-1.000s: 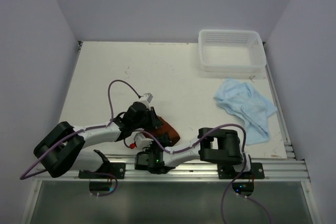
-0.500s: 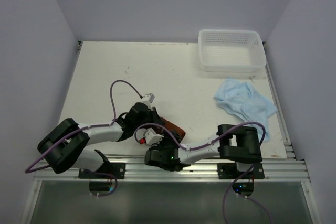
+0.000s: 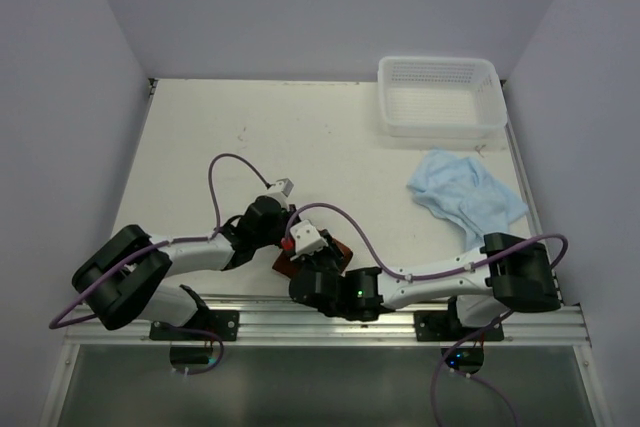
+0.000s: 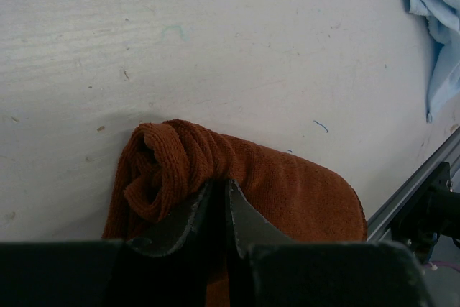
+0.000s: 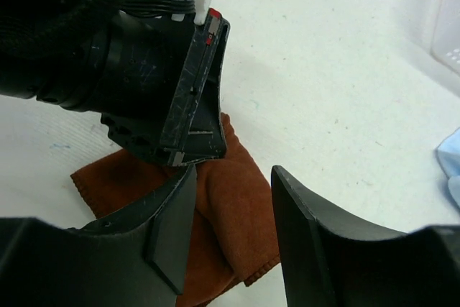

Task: Roll the towels
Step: Roll the towel

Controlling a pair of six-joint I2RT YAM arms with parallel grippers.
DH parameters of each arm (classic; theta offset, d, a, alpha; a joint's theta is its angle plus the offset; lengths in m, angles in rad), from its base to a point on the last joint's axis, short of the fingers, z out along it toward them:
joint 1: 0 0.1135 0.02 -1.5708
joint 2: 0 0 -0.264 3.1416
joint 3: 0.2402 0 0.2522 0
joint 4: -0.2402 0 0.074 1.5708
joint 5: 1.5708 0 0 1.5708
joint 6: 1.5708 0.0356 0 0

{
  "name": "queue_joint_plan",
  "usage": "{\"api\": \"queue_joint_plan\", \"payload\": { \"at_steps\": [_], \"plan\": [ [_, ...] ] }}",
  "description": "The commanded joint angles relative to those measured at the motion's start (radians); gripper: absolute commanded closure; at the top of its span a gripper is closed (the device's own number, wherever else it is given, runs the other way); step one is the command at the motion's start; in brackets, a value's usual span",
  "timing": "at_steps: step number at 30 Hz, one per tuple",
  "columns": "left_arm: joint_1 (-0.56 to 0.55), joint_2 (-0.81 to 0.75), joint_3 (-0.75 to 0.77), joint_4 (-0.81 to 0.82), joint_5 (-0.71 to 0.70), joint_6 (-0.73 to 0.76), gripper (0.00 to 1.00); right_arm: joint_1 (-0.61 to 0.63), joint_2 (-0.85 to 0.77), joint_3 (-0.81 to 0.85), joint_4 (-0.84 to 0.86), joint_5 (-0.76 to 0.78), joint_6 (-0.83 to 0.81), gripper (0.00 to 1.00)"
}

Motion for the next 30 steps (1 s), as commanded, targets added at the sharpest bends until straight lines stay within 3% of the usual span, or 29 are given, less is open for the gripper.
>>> {"api": "queue_joint_plan", "payload": {
  "at_steps": [1,3,7,9,14,25,30],
  "plan": [
    [0.01,0.014,-0.022,-0.12,-0.065,0.041,0.84,-0.039,-0.129,-0.037,-0.005,-0.069,0.114,0.5],
    [0.01,0.008,-0.02,-0.12,-0.071,0.047,0.84,-0.085,-0.182,-0.072,-0.056,-0.17,0.177,0.5],
    [0.008,-0.013,-0.036,-0.112,-0.087,0.056,0.84,-0.337,-0.3,-0.159,-0.051,-0.634,0.264,0.47],
    [0.007,-0.025,-0.043,-0.104,-0.093,0.066,0.84,-0.46,-0.331,-0.19,-0.044,-0.761,0.296,0.39],
    [0.008,-0.036,-0.048,-0.095,-0.096,0.073,0.84,-0.6,-0.262,-0.219,-0.051,-1.032,0.329,0.37],
    [0.005,-0.052,-0.059,-0.101,-0.12,0.078,0.84,-0.64,-0.067,-0.262,0.104,-1.232,0.378,0.37],
    [0.004,-0.053,-0.059,-0.13,-0.162,0.07,0.84,-0.64,-0.056,-0.303,0.15,-1.286,0.399,0.43]
  ]
}}
